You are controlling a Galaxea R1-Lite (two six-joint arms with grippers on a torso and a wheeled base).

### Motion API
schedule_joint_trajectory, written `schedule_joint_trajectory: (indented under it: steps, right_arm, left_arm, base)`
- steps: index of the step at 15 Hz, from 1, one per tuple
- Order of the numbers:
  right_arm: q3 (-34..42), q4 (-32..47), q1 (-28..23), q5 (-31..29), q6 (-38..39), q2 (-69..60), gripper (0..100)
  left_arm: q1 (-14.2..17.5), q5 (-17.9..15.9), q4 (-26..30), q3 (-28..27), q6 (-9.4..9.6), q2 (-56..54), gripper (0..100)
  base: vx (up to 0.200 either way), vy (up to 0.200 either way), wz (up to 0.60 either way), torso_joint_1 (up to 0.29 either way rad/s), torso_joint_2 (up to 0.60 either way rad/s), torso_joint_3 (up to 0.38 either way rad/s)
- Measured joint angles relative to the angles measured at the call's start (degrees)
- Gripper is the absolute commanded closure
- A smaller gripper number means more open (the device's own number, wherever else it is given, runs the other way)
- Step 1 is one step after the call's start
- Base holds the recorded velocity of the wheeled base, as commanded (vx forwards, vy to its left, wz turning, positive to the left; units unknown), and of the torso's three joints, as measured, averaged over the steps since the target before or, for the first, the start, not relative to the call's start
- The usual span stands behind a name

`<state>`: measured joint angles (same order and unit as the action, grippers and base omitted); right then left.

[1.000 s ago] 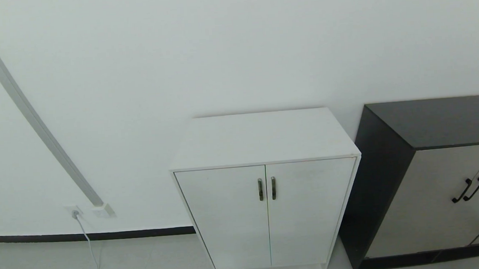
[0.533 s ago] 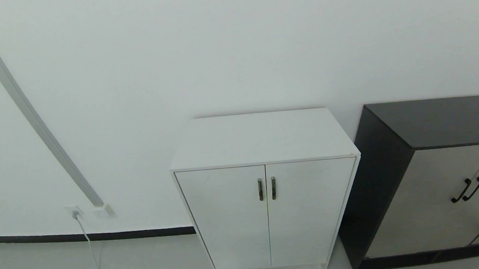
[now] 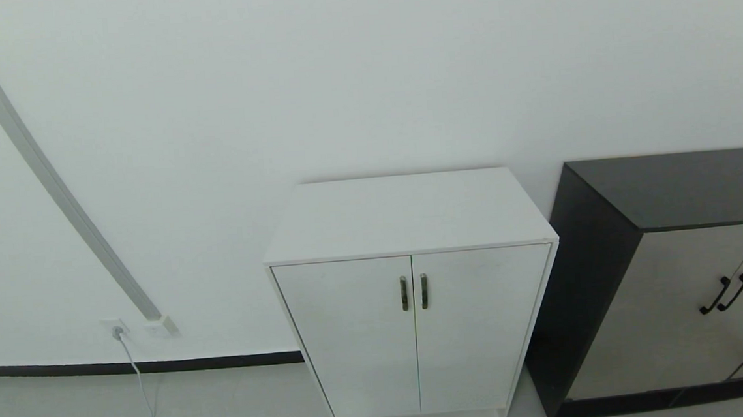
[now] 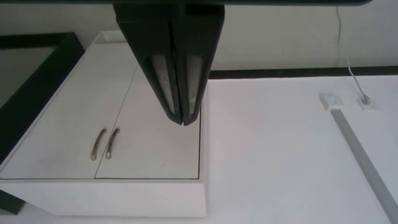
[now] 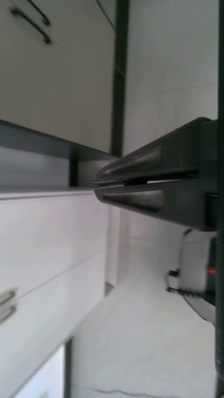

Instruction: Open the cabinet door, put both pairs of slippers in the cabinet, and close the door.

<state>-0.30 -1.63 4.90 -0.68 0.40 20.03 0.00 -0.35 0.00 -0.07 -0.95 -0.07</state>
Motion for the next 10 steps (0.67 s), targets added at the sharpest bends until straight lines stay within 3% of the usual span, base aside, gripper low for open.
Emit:
schedule_joint_trajectory:
  steps: [7, 10]
  right_arm:
    - [0.3, 1.7, 1.7, 0.6, -0.3, -12.9, 100]
    - [0.3, 1.8, -1.8, 0.6, -0.4, -14.0, 100]
  left_arm:
    - [0.0, -0.1, 0.0, 0.0, 0.00, 0.0, 100]
    - [0.0, -0.1, 0.0, 0.0, 0.00, 0.0, 100]
  base:
    - [0.000, 0.000, 0.00, 0.000, 0.00, 0.000]
    - [0.000, 0.000, 0.00, 0.000, 0.00, 0.000]
